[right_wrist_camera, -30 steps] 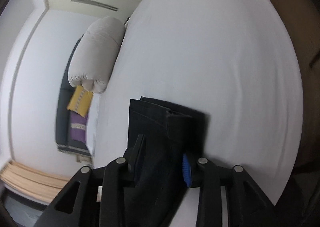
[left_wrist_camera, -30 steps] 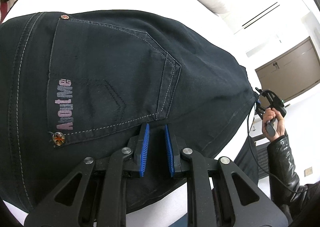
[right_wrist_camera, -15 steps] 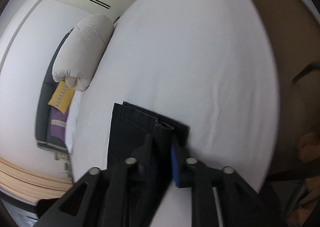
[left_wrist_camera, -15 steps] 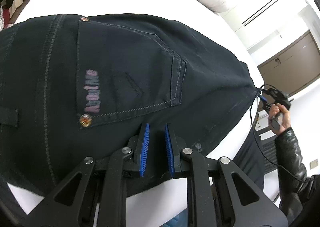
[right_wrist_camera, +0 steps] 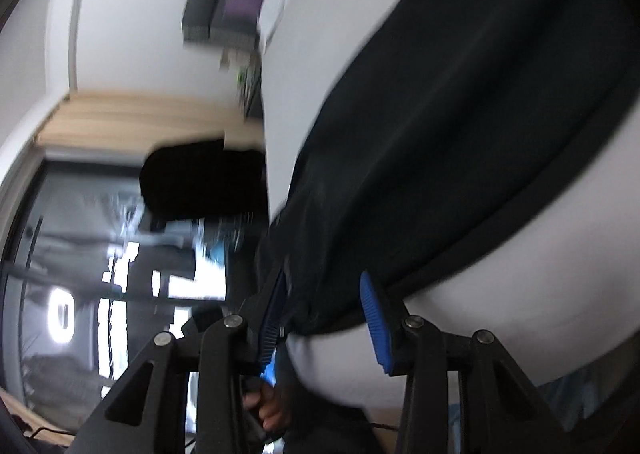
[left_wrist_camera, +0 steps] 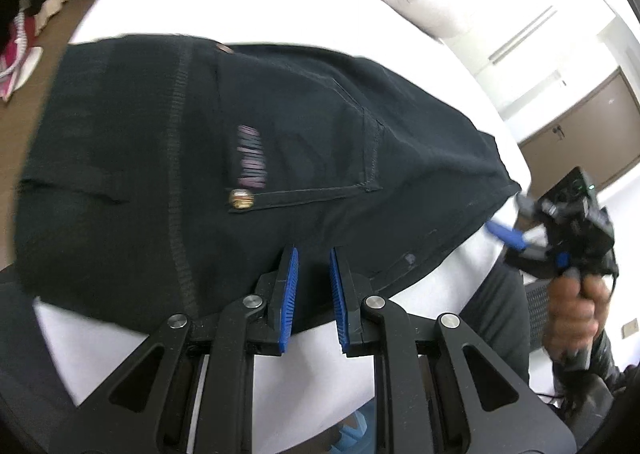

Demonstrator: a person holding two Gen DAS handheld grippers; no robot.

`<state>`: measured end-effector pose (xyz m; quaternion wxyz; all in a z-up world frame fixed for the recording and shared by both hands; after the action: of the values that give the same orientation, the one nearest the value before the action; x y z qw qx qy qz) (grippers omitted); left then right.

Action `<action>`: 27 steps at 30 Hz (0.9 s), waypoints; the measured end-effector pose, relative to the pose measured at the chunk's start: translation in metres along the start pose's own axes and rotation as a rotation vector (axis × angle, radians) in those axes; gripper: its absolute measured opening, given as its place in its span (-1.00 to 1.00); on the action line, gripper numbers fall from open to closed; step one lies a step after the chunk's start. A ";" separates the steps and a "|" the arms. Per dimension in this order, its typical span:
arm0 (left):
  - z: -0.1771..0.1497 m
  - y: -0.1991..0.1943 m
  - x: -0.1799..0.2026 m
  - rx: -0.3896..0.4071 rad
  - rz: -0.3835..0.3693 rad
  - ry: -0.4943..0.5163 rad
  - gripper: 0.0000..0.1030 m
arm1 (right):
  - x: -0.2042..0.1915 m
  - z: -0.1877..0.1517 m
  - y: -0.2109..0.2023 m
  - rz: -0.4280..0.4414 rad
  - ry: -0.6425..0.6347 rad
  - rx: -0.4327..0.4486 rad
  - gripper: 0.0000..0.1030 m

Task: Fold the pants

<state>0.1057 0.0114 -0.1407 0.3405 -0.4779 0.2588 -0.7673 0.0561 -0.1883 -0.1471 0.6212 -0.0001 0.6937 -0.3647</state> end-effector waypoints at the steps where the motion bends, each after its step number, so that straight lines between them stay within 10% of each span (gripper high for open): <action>1: 0.001 -0.005 -0.001 0.014 0.013 -0.001 -0.69 | 0.000 -0.004 0.009 0.004 0.010 -0.029 -0.16; 9: 0.016 -0.013 0.005 0.083 0.013 -0.013 -0.69 | 0.021 -0.014 0.032 -0.017 0.114 -0.090 -0.16; 20: 0.025 0.038 0.018 -0.016 0.031 0.014 -0.69 | 0.054 0.013 -0.004 -0.001 0.244 0.071 -0.19; 22: 0.024 0.038 0.017 -0.021 0.029 0.018 -0.69 | 0.063 0.020 -0.014 -0.003 0.265 0.110 -0.33; 24: 0.023 0.038 0.016 -0.028 0.032 0.024 -0.69 | 0.071 0.023 -0.015 -0.051 0.256 0.113 -0.89; 27: 0.021 0.039 0.019 -0.046 0.056 0.057 -0.69 | 0.075 0.019 -0.015 -0.083 0.237 0.111 -0.93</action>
<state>0.1299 -0.0299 -0.1494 0.3433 -0.4560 0.2991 -0.7647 0.0487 -0.2434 -0.2033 0.5185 0.0486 0.7404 -0.4251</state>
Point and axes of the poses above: each gripper's, at about its wrist camera, not at the fingertips, and y roughly the way its jaws point, x to its right, z to its top, the point moved 6 cm from there along y, roughly the way its jaws point, and after that the axes turned 6 degrees about -z, right-handed, at the moved point
